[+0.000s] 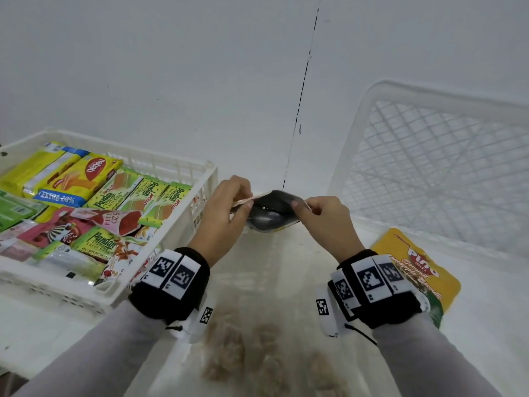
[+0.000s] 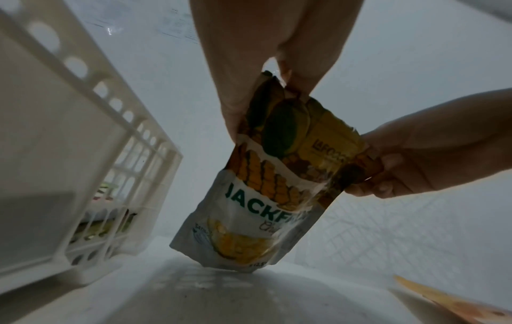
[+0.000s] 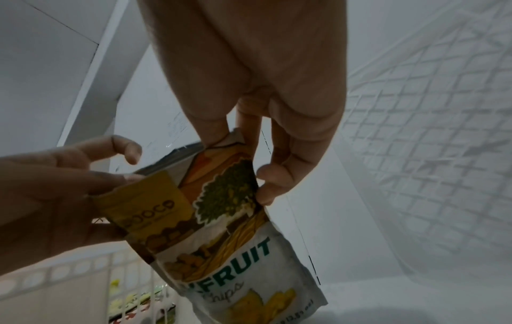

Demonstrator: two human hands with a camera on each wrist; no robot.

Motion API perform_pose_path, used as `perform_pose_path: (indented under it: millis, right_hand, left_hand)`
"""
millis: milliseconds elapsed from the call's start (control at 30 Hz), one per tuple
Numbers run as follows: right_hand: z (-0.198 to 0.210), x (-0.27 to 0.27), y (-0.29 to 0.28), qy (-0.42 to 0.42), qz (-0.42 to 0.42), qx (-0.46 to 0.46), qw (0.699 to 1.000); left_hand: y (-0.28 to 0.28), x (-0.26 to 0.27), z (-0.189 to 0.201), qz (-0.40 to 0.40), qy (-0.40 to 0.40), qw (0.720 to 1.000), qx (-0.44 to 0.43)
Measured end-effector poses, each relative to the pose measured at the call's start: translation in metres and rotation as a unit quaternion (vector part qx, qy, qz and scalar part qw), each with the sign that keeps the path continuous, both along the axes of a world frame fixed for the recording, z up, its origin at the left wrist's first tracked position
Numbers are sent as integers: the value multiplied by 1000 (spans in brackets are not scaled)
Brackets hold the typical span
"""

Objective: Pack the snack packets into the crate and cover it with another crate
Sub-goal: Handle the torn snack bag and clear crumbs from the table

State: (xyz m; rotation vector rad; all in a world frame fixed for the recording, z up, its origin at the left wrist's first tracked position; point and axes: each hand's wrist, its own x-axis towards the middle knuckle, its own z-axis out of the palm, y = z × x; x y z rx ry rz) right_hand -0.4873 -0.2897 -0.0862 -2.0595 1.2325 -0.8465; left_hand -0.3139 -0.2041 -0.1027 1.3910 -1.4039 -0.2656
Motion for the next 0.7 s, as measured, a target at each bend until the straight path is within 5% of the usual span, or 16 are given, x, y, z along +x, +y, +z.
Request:
perform_pose_path:
  millis: [100, 267, 500, 700]
  right_hand:
    - [3, -2, 3, 17, 19, 15, 1000]
    - [4, -18, 16, 18, 163, 132, 978]
    - [-23, -71, 57, 306, 204, 136, 920]
    - [-41, -91, 99, 405, 276, 158, 857]
  left_hand:
    - [2, -2, -1, -20, -56, 998, 5]
    - [6, 3, 3, -30, -39, 998, 44]
    - [10, 4, 2, -58, -49, 993, 85]
    - [12, 1, 2, -79, -62, 991, 92]
